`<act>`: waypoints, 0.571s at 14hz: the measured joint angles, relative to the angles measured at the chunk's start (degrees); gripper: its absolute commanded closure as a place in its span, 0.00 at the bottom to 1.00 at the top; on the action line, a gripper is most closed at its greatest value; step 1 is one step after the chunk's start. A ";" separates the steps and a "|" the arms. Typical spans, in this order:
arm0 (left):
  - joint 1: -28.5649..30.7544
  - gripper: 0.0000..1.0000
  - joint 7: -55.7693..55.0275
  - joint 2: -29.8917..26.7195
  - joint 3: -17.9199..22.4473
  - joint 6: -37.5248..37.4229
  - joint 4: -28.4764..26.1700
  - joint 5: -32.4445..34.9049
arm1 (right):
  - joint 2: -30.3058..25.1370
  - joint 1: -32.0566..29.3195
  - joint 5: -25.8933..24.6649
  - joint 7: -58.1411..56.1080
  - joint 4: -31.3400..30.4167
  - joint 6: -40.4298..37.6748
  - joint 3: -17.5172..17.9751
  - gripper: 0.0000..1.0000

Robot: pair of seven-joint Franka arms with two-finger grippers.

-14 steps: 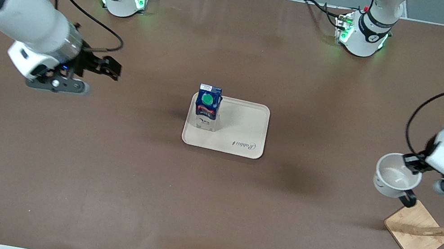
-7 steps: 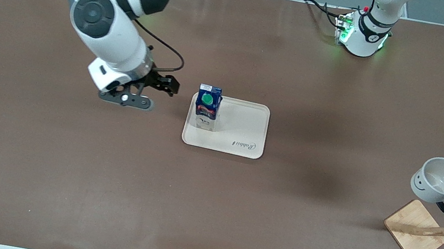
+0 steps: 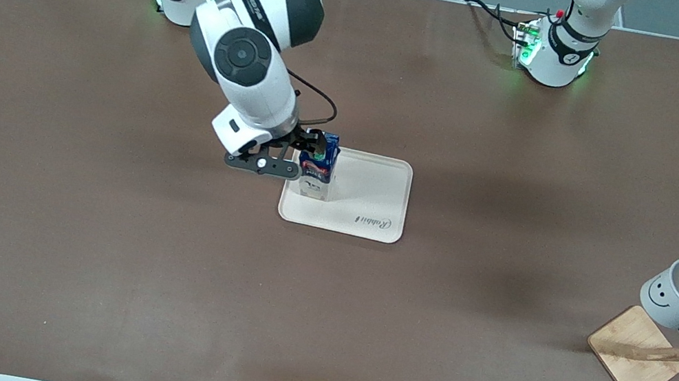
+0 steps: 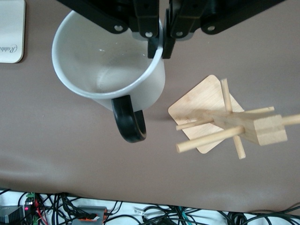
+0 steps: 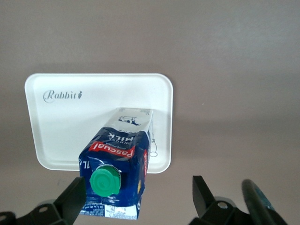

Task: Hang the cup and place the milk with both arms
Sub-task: 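Grasp the milk carton with the right gripper while the left gripper hangs the mug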

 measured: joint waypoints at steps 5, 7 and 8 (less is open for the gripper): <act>-0.02 1.00 0.04 2.87 -0.05 2.53 2.03 -0.02 | 3.41 3.43 0.07 1.95 0.00 3.51 0.01 0.00; 0.26 1.00 0.04 3.44 0.01 2.64 2.14 -0.02 | 4.45 4.59 0.03 2.21 -0.01 3.57 -0.02 0.00; 0.69 1.00 0.09 3.76 0.02 2.66 2.17 -0.02 | 4.66 4.80 0.03 2.23 -0.01 3.49 -0.02 0.00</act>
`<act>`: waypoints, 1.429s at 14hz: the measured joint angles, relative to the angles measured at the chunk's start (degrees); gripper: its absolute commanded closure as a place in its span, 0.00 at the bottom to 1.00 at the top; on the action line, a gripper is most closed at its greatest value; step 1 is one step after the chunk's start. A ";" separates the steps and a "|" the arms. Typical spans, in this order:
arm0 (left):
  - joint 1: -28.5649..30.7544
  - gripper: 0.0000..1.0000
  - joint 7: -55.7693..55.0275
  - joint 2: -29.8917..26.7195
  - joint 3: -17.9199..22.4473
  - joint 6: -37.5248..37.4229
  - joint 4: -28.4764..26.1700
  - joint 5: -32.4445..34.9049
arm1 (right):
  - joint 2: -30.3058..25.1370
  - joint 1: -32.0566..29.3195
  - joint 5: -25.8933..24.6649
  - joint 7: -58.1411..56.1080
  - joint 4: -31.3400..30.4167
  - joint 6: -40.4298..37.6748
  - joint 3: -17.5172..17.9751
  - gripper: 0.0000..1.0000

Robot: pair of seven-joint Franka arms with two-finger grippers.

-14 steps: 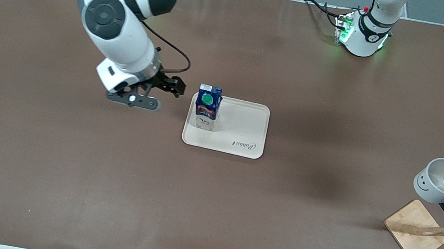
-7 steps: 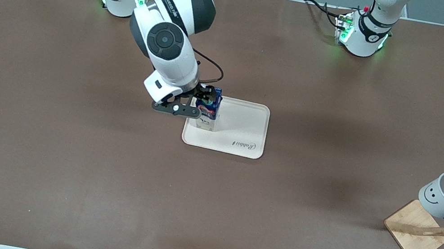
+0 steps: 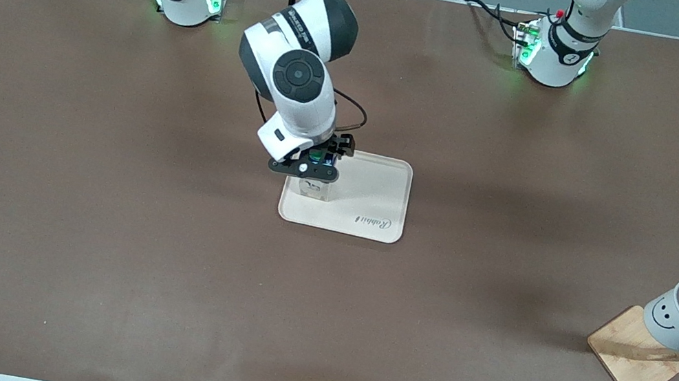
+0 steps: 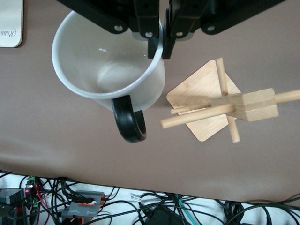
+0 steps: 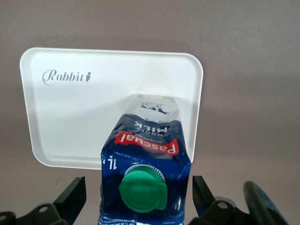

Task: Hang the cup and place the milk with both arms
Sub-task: 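Grasp the milk carton with the right gripper while the left gripper hangs the mug, then carry the milk carton off the tray with the right gripper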

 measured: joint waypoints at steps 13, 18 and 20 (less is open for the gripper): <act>4.56 0.29 1.66 2.72 0.04 0.08 0.11 -1.74 | 2.07 -3.31 3.35 0.29 5.87 -7.27 -1.57 1.00; 4.53 0.00 1.61 2.91 -0.41 -0.02 0.24 -1.99 | -1.52 -15.73 5.25 -2.65 14.67 -28.15 -1.92 1.00; 4.41 0.00 1.16 2.46 -0.97 -1.23 0.44 -1.99 | -2.85 -21.21 4.83 -8.28 13.64 -31.31 -2.17 1.00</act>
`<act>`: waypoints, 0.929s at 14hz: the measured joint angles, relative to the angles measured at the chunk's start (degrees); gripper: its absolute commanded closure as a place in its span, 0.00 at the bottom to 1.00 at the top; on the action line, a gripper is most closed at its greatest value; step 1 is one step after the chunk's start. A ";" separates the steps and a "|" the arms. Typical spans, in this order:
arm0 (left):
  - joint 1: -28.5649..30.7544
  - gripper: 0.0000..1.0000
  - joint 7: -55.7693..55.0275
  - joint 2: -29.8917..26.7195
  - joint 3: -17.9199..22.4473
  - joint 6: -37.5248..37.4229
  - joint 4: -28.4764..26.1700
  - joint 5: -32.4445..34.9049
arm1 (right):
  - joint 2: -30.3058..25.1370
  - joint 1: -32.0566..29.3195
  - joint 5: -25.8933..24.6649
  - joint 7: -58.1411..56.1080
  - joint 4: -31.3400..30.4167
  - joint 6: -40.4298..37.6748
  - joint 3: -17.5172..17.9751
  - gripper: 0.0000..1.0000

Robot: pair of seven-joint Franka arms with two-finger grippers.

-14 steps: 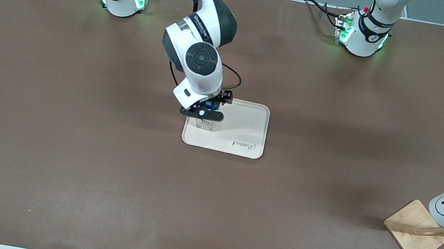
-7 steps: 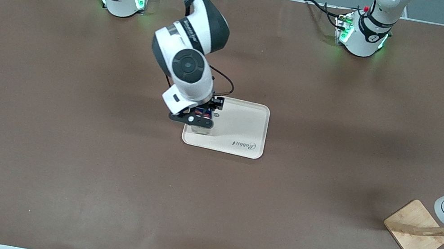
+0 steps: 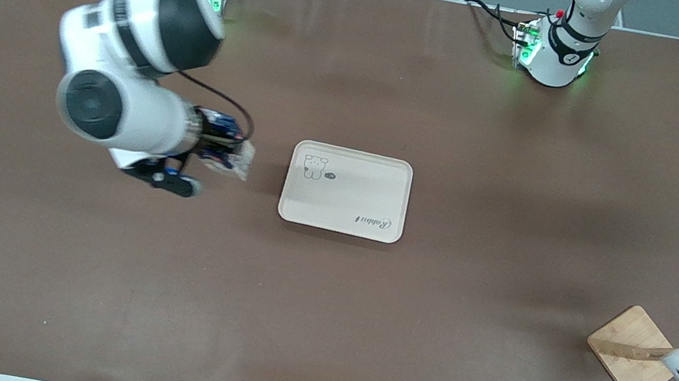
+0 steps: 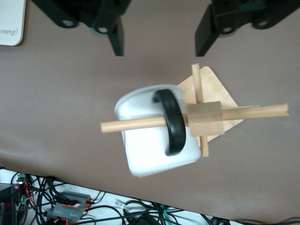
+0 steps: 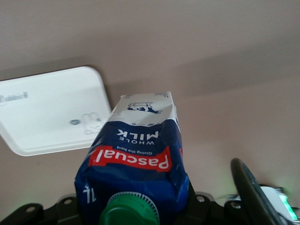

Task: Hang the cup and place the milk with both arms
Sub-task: 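Carry the milk carton off the tray with the right gripper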

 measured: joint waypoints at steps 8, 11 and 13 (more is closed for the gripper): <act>-1.97 0.00 -18.52 -7.15 -8.09 -15.00 0.44 8.09 | -3.53 -23.33 -9.17 -27.88 -16.40 9.49 -0.36 1.00; -2.42 0.00 -24.88 -9.23 -12.47 -18.95 0.41 11.49 | -3.49 -28.36 -9.64 -35.22 -23.83 17.88 -0.37 1.00; -2.39 0.00 -25.18 -9.82 -13.76 -19.91 0.42 12.34 | -3.50 -29.30 -9.67 -36.09 -26.56 20.15 -0.34 1.00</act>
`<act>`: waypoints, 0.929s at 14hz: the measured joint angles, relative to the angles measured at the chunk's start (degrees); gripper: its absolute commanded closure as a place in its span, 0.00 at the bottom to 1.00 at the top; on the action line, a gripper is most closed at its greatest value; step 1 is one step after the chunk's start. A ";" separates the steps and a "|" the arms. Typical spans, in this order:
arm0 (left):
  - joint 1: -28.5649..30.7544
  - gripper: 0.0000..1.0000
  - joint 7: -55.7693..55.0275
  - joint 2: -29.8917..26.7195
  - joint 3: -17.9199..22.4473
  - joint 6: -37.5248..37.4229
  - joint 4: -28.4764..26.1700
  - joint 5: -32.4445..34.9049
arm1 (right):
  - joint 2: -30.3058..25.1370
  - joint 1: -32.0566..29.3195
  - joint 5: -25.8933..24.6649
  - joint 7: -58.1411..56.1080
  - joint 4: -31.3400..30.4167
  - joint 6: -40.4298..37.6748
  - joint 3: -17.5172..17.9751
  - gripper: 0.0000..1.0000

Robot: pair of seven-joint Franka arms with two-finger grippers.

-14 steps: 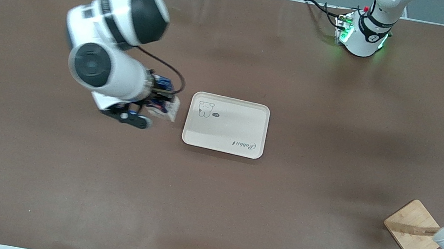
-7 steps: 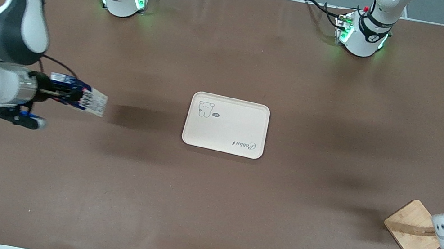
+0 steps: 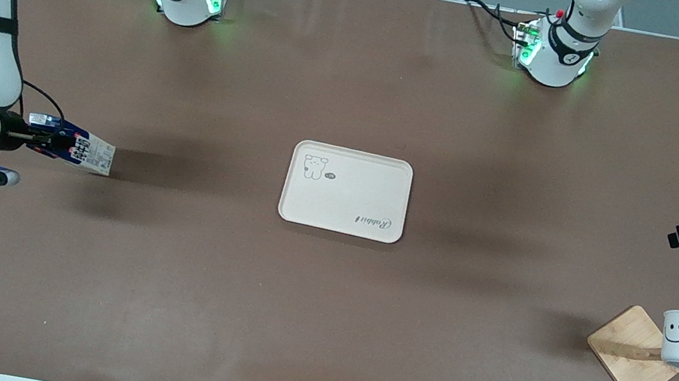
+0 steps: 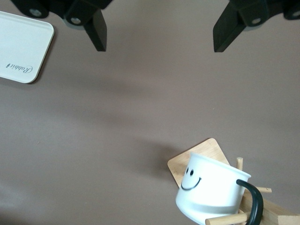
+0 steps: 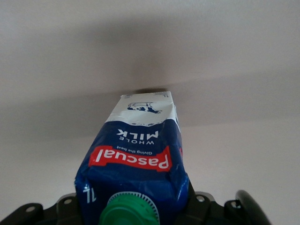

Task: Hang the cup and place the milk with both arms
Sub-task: 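Carry the milk carton off the tray with the right gripper, then release the mug on the stand peg and raise the left gripper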

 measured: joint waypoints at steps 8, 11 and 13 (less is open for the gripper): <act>-13.72 0.00 0.00 -4.93 9.81 -3.05 0.41 0.19 | -0.02 -0.05 -0.13 -0.01 -2.36 1.97 0.30 0.03; -24.66 0.00 -0.04 -8.23 19.67 -5.18 -0.44 -0.27 | -0.03 -0.08 -0.14 -0.01 -2.69 1.99 0.30 0.03; -31.31 0.00 -0.05 -10.08 27.39 -5.30 -2.16 -3.04 | -0.02 -0.08 -0.14 -0.02 -2.80 2.00 0.31 0.02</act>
